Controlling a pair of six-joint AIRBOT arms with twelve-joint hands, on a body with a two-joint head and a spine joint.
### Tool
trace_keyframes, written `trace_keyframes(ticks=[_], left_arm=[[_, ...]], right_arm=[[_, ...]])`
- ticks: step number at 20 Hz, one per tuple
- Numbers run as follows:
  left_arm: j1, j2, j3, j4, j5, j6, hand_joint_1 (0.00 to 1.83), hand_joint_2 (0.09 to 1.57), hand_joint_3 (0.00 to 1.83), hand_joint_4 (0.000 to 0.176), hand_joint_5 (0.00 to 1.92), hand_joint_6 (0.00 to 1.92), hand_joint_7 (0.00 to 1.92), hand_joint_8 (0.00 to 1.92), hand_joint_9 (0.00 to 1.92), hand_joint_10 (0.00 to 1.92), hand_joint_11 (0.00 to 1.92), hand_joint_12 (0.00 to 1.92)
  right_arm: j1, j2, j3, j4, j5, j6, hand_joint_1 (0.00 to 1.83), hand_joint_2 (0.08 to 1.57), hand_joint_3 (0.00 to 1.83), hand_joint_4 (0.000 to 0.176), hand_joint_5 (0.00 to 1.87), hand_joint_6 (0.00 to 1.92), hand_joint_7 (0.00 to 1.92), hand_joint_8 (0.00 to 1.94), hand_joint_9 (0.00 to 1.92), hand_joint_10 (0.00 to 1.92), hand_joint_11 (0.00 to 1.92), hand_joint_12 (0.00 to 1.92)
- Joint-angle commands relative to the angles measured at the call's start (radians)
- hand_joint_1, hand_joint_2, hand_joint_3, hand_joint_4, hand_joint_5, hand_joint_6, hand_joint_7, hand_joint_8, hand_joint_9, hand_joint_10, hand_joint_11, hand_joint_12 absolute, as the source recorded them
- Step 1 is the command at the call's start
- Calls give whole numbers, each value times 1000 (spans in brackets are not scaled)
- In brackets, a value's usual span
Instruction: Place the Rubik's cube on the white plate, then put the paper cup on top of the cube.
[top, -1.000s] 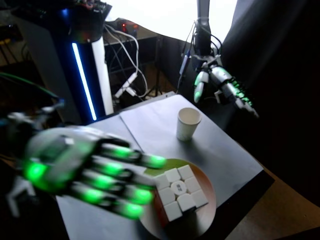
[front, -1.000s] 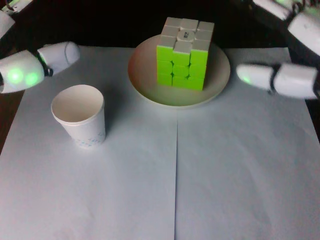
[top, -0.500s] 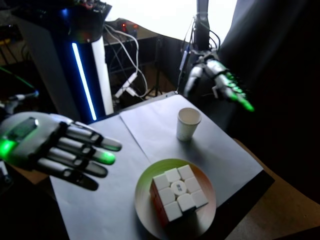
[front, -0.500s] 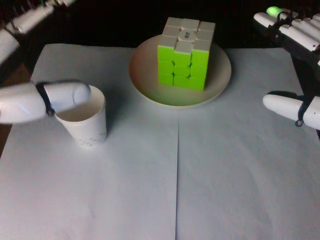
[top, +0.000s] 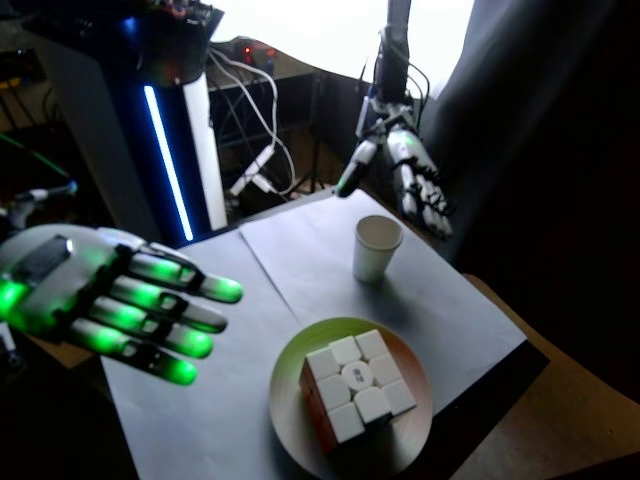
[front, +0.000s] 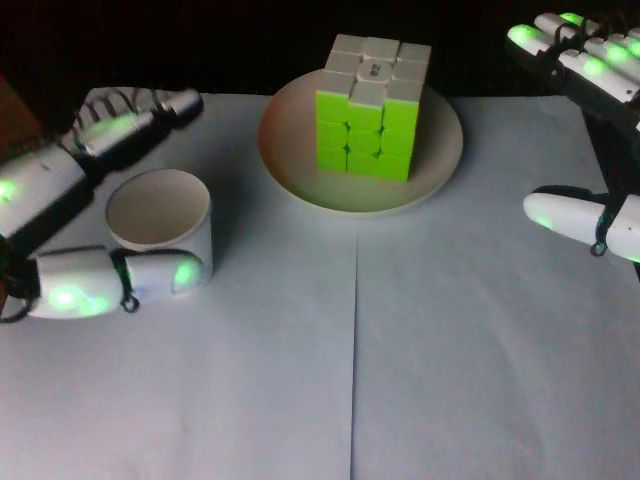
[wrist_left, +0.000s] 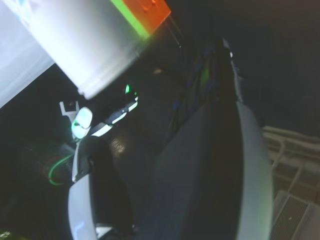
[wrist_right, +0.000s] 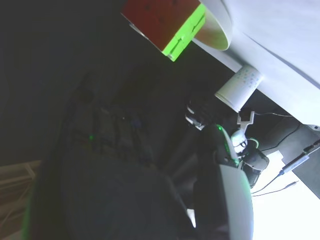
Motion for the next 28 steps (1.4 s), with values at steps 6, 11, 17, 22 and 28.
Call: trace_keyframes(ticks=[6,11,17,22,28], left_arm=[[-11,-61,61,-51,-46,-3,820,1081,0,126,90,29,86,24,15,6,0,0],[-25,-75,77,-58,-32,-3,911,1126,0,104,382,36,334,40,1,699,0,1386],[-38,-68,73,-46,-50,-5,954,1117,0,76,336,911,234,1346,136,1421,0,1827],[-44,-42,47,-22,-93,-5,1106,1154,0,34,238,1806,276,1869,390,1921,467,1921],[-60,0,18,11,-151,-5,836,1358,0,90,543,1669,269,1796,338,1919,444,1921]], right_arm=[[9,-4,2,1,128,0,438,1204,0,69,0,0,0,0,49,5,0,611],[9,-5,2,1,128,0,486,1210,1,78,0,0,0,0,55,5,0,586],[9,-9,2,2,128,0,490,1212,5,71,0,0,0,0,54,9,0,629],[9,-11,2,2,128,0,472,1213,1,55,0,0,0,0,71,8,0,531],[8,-14,2,4,127,0,478,1212,0,46,0,0,0,0,73,4,0,546]])
